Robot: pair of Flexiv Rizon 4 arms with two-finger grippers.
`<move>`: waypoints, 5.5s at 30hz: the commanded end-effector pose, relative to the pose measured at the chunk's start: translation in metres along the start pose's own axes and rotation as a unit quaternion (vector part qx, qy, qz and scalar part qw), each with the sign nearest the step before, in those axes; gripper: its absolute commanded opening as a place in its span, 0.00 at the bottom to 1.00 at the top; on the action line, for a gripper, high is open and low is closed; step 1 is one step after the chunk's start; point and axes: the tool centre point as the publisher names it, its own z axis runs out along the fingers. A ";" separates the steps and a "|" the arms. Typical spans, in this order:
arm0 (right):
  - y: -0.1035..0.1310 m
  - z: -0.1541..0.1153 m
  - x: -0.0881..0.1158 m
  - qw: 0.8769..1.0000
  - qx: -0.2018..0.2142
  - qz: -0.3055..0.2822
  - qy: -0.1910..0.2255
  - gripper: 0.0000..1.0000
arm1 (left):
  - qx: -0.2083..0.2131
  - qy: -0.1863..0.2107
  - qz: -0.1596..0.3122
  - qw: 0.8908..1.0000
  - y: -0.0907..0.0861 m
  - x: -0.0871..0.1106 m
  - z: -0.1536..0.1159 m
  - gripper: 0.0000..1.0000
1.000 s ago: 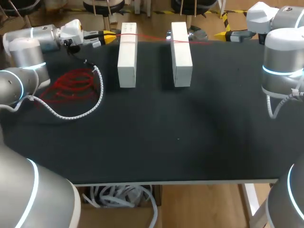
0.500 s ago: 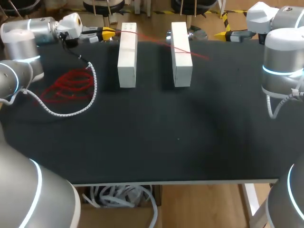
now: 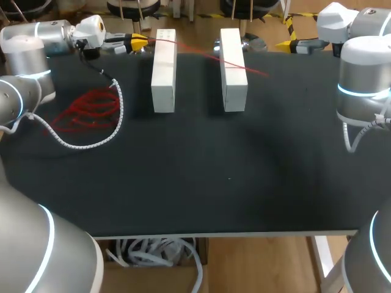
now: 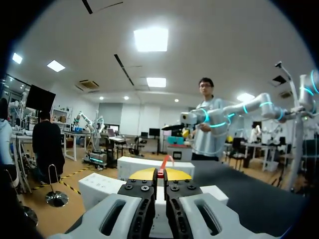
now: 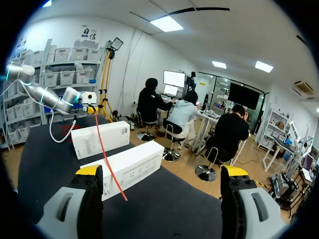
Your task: Grab the tape and strap the tape.
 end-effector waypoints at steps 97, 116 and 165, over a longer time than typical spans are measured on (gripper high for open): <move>0.000 0.000 0.000 1.000 -0.001 0.000 0.000 1.00 | 0.127 -0.038 0.071 0.989 -0.076 0.125 0.112 0.00; 0.000 0.000 0.000 1.000 -0.001 0.000 0.000 1.00 | 0.113 -0.034 0.059 0.991 -0.104 0.128 0.116 0.00; 0.018 -0.101 0.076 0.922 -0.125 0.265 -0.254 1.00 | 0.121 -0.024 0.077 0.989 -0.106 0.124 0.116 0.00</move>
